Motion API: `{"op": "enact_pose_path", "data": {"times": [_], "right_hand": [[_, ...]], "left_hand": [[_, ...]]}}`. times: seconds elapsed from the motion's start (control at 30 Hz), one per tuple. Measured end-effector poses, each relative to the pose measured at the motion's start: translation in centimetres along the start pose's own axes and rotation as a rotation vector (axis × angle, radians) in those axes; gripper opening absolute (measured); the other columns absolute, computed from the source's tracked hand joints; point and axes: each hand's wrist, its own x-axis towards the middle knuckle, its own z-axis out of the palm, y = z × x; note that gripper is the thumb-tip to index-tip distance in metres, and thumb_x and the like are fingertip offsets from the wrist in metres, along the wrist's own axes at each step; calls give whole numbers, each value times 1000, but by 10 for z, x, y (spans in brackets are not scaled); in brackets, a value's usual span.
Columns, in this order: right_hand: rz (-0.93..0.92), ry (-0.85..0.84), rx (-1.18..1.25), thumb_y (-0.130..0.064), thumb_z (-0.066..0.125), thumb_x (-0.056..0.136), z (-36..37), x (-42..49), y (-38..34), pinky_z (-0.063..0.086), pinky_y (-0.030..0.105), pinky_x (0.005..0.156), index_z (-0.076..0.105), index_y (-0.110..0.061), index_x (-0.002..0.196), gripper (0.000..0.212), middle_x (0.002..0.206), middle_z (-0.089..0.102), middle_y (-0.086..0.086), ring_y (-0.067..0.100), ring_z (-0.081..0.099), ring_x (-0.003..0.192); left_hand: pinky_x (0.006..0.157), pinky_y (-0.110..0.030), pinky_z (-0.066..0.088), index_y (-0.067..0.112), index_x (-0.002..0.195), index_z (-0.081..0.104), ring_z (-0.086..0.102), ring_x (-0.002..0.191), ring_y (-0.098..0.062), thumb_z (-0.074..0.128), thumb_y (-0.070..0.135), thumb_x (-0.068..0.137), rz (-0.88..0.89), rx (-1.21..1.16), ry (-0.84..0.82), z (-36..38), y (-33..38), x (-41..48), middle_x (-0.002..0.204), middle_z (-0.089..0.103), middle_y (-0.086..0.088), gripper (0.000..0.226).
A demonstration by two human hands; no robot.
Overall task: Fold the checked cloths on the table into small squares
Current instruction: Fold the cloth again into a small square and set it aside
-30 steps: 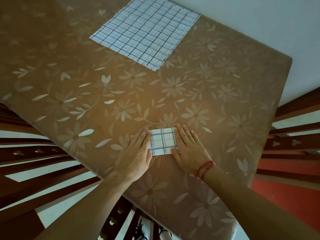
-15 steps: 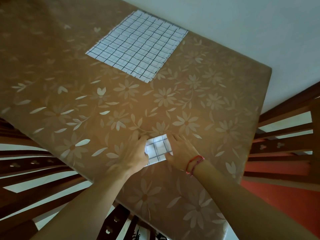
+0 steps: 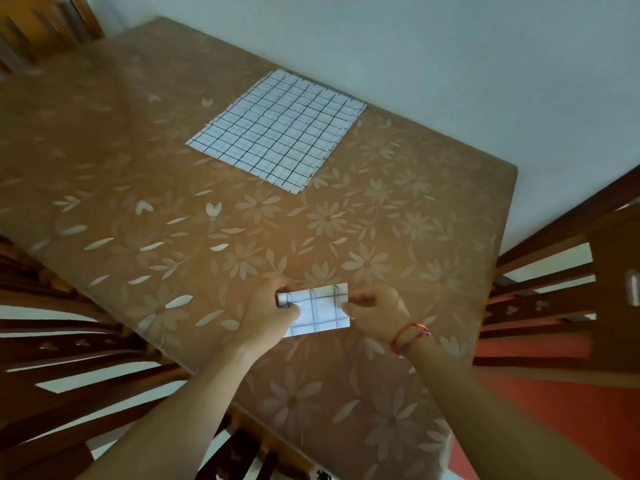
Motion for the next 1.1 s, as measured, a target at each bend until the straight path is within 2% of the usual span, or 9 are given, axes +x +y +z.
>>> {"op": "enact_pose_path", "data": {"times": [0.07,0.13,0.27,0.33,0.43,0.57,0.67,0.8,1.1], "right_hand": [[3,20,80,-15,73,80,-7,-9,-4,49,18,56,75,-21,75,9,65,70,-5,2,60,56],[10,42,137,-11,73,81,-16,-17,-6,52,24,55,74,-19,69,14,60,68,-2,6,58,52],[33,137,221,-9,74,80,-33,-31,-5,61,38,68,77,-12,83,4,74,74,8,20,67,65],[44,182,271,-6,73,81,-43,-39,-3,60,35,67,76,-12,84,6,76,75,7,18,68,66],[83,237,338,-5,73,81,-59,-50,3,60,28,64,75,-12,83,7,75,75,5,16,69,65],[165,351,365,-10,77,78,-78,-59,22,55,23,56,75,-10,79,2,70,74,6,14,67,58],[189,383,397,-8,76,80,-89,-64,34,49,17,49,75,-7,80,1,63,71,1,6,63,50],[214,417,419,-10,73,81,-98,-66,49,48,18,51,74,-10,71,11,56,66,-2,7,60,49],[325,454,412,-16,73,80,-104,-34,82,45,20,51,73,-16,63,17,51,65,-1,8,58,45]], "left_hand": [[53,-17,42,20,90,63,56,61,-6,65,2,80,-33,-76,9,-1,10,-2,74,63,-8,20],[62,-19,46,18,93,65,63,72,-8,71,4,79,-69,-189,17,0,20,-3,83,70,-4,21],[74,-32,55,14,93,70,70,85,-19,76,11,79,-114,-275,-4,6,31,1,87,74,-3,15],[77,-35,56,12,91,72,69,83,-21,74,9,82,-128,-306,-27,13,39,1,88,74,-7,10],[71,-29,54,12,88,73,66,77,-18,67,-2,83,-115,-309,-81,29,53,-1,86,73,-8,16],[79,-41,58,10,91,73,69,84,-27,60,-10,82,-97,-286,-167,54,65,2,87,73,-11,26],[75,-39,60,13,89,73,71,84,-27,62,-11,82,-87,-256,-182,75,68,8,85,74,-9,28],[77,-37,60,13,99,74,71,86,-24,66,-7,82,-62,-209,-198,96,74,20,90,74,-8,28],[75,-42,60,16,76,70,70,77,-26,74,-1,76,-25,-48,-141,138,75,60,78,71,-6,18]]}}
